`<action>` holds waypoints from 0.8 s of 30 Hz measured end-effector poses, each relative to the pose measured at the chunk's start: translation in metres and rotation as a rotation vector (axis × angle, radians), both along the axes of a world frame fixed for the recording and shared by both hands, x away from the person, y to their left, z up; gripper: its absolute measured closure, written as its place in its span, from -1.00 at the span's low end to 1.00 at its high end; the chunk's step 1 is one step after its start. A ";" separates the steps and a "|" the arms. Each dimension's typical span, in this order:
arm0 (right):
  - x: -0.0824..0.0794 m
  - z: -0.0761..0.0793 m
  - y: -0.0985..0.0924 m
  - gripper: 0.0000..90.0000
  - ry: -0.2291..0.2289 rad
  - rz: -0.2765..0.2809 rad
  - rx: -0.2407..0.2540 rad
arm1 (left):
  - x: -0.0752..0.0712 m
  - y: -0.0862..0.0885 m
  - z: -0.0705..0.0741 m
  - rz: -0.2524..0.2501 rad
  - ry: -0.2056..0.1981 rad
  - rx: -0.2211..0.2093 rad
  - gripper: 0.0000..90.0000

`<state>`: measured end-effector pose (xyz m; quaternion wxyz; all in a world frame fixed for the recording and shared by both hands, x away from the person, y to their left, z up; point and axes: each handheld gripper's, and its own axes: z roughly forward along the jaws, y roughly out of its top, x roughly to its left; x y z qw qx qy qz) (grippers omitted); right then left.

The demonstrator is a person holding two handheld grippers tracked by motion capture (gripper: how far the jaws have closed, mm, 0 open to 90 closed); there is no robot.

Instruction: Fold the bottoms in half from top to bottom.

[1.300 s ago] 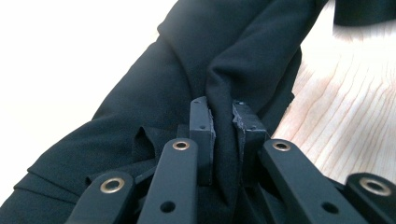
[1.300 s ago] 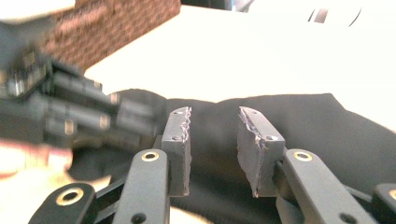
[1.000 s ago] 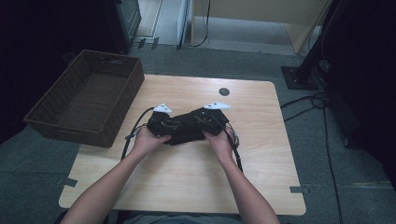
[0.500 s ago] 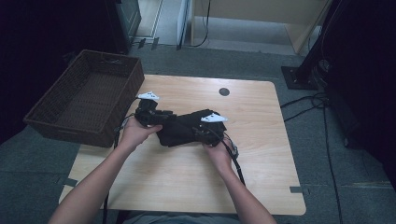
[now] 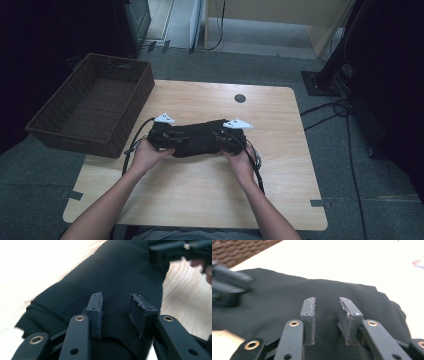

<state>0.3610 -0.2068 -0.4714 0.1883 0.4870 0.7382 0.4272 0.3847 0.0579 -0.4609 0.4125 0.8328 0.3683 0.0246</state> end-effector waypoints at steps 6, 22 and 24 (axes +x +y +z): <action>0.011 -0.012 -0.006 0.43 0.055 -0.019 -0.073 | -0.012 0.007 -0.010 0.000 -0.008 0.010 0.37; -0.004 -0.034 -0.011 0.41 0.057 0.011 -0.048 | -0.014 0.021 -0.019 0.067 -0.014 -0.019 0.43; -0.006 -0.034 -0.011 0.41 0.062 0.014 -0.053 | -0.014 0.023 -0.019 0.070 -0.011 -0.022 0.43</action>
